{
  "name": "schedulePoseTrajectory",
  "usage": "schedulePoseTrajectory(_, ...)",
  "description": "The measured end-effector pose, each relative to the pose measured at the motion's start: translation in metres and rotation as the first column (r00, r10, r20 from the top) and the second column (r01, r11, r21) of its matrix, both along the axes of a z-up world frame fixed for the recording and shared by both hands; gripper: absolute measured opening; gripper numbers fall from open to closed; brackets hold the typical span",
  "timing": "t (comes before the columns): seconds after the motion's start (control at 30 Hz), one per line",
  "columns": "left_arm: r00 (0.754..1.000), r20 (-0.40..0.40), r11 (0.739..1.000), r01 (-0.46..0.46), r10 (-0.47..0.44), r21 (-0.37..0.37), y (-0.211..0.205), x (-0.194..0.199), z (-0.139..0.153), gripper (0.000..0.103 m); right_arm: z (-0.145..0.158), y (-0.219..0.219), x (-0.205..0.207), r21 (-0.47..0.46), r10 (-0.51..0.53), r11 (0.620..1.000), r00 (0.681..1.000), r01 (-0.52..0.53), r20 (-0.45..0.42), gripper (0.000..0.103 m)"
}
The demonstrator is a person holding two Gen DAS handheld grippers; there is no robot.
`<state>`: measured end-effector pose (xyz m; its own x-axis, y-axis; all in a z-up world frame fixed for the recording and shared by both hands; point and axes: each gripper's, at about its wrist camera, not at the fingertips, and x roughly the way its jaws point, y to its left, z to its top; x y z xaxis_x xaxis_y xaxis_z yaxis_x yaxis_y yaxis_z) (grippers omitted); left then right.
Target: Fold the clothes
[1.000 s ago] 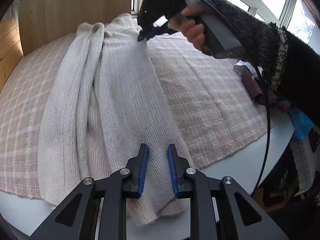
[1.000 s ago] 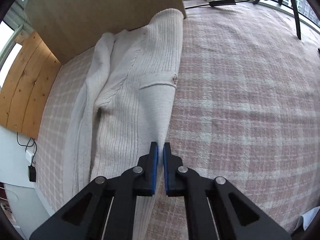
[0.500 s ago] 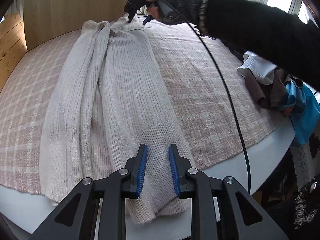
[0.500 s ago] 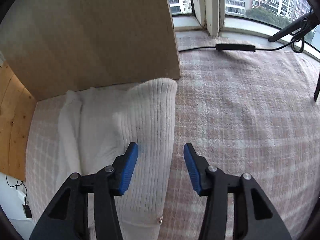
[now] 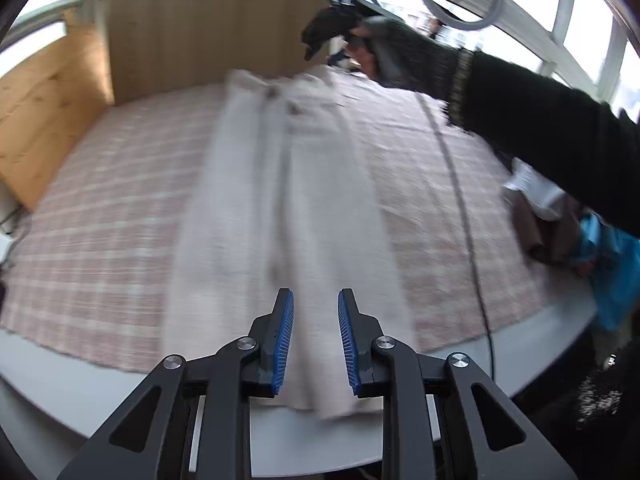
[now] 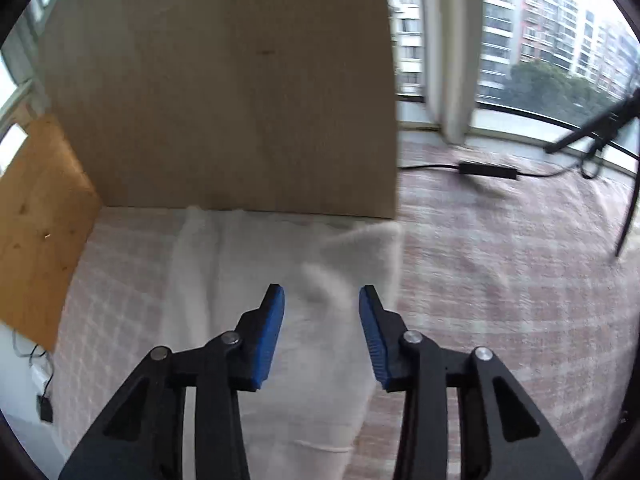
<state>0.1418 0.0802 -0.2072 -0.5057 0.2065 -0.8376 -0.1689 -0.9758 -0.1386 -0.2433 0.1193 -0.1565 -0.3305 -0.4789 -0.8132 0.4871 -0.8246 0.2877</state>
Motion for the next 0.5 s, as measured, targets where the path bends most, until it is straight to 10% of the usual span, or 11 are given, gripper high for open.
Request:
schedulePoseTrajectory(0.1,0.998,-0.007,0.998,-0.064,0.064,-0.023,-0.017,0.0,-0.001,0.022,-0.004,-0.037,0.012,-0.123,0.123,0.986,0.992,-0.117,0.042,0.04)
schedulePoseTrajectory(0.27,0.99,-0.022,0.988,-0.14,0.139,-0.061,-0.043,0.005,0.003,0.022,-0.039,-0.102,0.023,0.136,0.111,0.984,0.993,-0.116,0.043,0.036)
schedulePoseTrajectory(0.5,0.985,-0.045,0.978,-0.173,0.169,-0.116,-0.078,0.021,0.026,0.022,-0.007,-0.064,0.043,0.061,0.054,0.996,0.994,-0.06,0.095,0.038)
